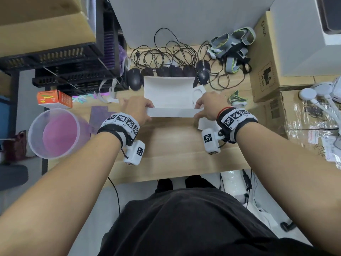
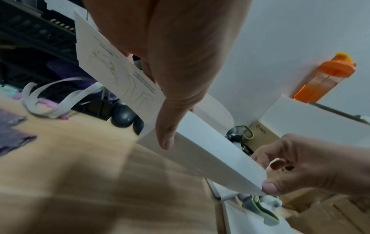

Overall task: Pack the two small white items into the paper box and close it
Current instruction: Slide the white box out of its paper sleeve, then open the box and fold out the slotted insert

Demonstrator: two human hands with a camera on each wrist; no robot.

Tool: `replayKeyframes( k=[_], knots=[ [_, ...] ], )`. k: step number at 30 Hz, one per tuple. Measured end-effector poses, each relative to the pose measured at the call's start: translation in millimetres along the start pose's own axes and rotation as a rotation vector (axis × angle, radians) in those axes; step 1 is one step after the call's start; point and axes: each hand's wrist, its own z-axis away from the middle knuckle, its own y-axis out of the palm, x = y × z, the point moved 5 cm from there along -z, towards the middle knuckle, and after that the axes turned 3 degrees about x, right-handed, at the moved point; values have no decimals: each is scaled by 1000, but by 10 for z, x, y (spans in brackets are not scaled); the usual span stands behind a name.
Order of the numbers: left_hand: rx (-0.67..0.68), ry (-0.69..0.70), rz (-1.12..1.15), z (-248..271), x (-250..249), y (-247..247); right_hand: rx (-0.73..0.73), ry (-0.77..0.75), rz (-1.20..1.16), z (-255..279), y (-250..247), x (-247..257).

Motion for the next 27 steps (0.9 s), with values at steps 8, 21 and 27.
replayKeyframes(
  k=[8, 21, 27],
  knots=[
    [71, -65, -63, -41, 112, 620, -63, 30, -81, -91, 453, 82],
    [142, -41, 32, -94, -59, 1023, -110, -191, -307, -144, 690, 135],
    [106, -89, 2, -150, -177, 963, -355, 168, -626, -56, 321, -551]
  ],
)
